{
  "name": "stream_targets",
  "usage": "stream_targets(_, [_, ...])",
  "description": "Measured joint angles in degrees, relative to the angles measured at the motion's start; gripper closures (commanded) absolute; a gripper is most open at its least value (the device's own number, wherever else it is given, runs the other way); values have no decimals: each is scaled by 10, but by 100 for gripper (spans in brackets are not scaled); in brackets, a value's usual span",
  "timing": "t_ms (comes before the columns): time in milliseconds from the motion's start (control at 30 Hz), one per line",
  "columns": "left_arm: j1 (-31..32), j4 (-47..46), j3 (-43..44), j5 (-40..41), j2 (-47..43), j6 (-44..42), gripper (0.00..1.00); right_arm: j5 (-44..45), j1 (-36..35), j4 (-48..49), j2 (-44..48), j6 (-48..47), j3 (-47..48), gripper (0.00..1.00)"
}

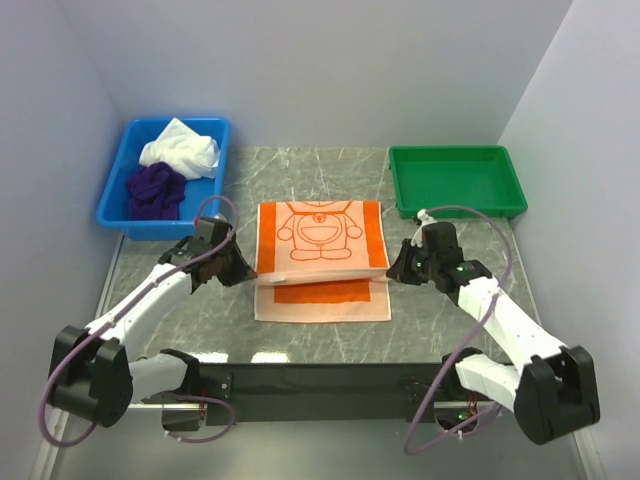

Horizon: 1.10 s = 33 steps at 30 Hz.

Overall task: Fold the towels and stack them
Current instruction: Fold the towel

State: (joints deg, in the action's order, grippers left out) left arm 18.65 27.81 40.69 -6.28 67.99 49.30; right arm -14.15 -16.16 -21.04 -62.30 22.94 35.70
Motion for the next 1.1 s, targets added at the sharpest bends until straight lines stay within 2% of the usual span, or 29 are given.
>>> stream_targets(167, [0, 27, 37, 8, -46, 0, 99, 11, 0, -15, 58, -1, 20, 100])
stream_targets(367, [4, 48, 39, 0, -83, 0, 99, 10, 0, -41, 103, 2, 21, 100])
stream_targets(600, [9, 26, -26, -18, -78, 8, 99, -3, 0, -43, 92, 20, -15, 100])
stream_targets(833, [30, -10, -91, -25, -30, 31, 99, -21, 0, -30, 53, 67, -85, 100])
stream_targets(933, [34, -17, -107, -24, -26, 43, 99, -30, 0, -24, 39, 86, -102, 85])
stream_targets(967, [35, -19, -110, -23, -26, 47, 99, -31, 0, -22, 38, 91, -105, 77])
stream_targets(1033, [35, -19, -114, -11, -27, 50, 89, -26, 2, -21, 40, 98, -108, 67])
stream_targets(1067, [35, -15, -116, 1, -30, 50, 83, -21, 3, -21, 42, 98, -109, 59])
stream_targets(1100, [34, -11, -117, 10, -32, 52, 73, -14, 6, -22, 45, 99, -111, 55])
